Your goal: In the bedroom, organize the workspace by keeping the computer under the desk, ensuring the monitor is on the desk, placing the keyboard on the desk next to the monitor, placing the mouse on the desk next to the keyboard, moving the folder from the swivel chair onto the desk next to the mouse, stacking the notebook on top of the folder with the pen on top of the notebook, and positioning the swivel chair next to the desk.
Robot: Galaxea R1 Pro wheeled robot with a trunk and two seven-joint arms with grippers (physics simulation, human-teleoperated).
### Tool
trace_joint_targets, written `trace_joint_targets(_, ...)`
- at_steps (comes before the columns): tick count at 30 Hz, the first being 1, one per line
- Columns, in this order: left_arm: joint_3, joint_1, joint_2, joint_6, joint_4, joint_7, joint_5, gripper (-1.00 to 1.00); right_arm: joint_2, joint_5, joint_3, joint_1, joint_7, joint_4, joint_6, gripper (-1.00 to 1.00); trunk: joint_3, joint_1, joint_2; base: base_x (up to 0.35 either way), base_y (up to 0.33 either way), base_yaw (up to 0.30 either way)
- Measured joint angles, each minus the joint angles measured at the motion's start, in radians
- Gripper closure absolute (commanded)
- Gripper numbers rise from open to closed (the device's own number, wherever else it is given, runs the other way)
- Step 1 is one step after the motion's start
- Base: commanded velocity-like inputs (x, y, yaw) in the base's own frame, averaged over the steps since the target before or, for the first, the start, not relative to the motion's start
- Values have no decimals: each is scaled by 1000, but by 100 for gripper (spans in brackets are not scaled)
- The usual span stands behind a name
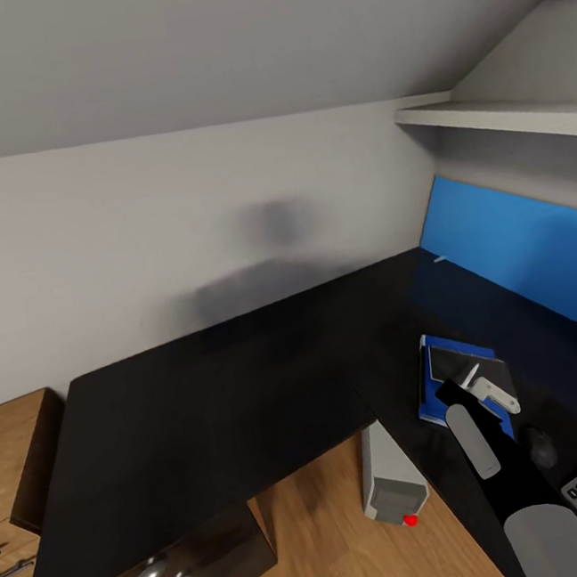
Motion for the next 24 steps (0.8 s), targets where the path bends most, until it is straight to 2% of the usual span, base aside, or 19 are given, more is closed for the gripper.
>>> trace_joint_targets(10, 0, 0, -1, -1, 0, 0, 0, -100, -1, 0, -1, 0, -1, 2, 0, 100, -4, 0, 0, 106, 0, 0)
trace_joint_targets(19, 0, 0, -1, -1, 0, 0, 0, -100, -5, 0, -1, 0, -2, 3, 0, 100, -4, 0, 0, 18, -1, 0)
trace_joint_targets(24, 0, 0, -1, -1, 1, 1, 0, -100, -5, 1, -2, 0, -2, 4, 0, 100, -4, 0, 0, 93, -96, 0)
